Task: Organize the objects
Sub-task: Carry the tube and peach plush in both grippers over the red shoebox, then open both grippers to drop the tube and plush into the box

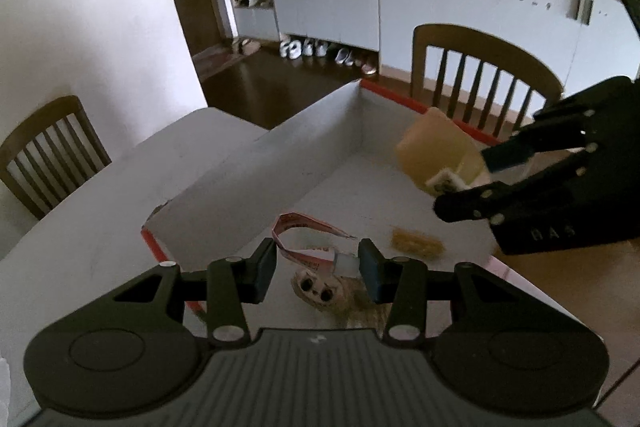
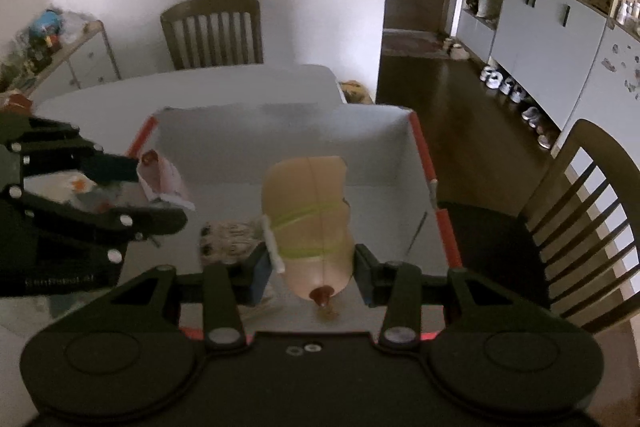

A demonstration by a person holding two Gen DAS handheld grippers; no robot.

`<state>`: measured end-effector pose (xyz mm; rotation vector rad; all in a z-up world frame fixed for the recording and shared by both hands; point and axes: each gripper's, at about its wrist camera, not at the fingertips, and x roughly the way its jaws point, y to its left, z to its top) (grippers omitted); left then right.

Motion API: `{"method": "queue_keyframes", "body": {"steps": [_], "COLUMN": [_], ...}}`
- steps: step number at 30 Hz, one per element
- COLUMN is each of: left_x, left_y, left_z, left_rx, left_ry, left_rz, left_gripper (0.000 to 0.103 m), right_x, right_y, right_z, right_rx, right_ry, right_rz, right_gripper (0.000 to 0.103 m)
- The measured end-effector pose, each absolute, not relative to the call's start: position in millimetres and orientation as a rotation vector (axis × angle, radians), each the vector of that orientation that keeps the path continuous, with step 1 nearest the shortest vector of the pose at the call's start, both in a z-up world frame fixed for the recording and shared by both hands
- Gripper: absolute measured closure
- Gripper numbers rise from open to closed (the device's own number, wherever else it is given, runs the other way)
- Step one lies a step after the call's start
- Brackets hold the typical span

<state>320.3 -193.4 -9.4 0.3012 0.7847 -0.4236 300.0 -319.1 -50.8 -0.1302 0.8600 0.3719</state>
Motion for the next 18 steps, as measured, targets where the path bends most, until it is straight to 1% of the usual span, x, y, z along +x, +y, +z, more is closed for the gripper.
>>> {"method": "queue_keyframes", "body": {"steps": [9,18], "left_x": [369.3,405.5], "left_y": [-203.9,-203.9], "left_z": [-38.0,-72.6], "left_rx": [0.363,0.373], "left_ry": [0.873,1.039], "left_rz": [-0.340,-0.269], "left_gripper": [0.059,0.059], "right_x": [332.3,352.6], "right_y": [-310.2,-300.5], "right_z": [-83.5,-109.0], "right_rx": [-0.174,-0.204], "right_ry": [0.945,1.043], "right_rz": [0.384,0.391], "right_gripper": [0.060,0.060]}}
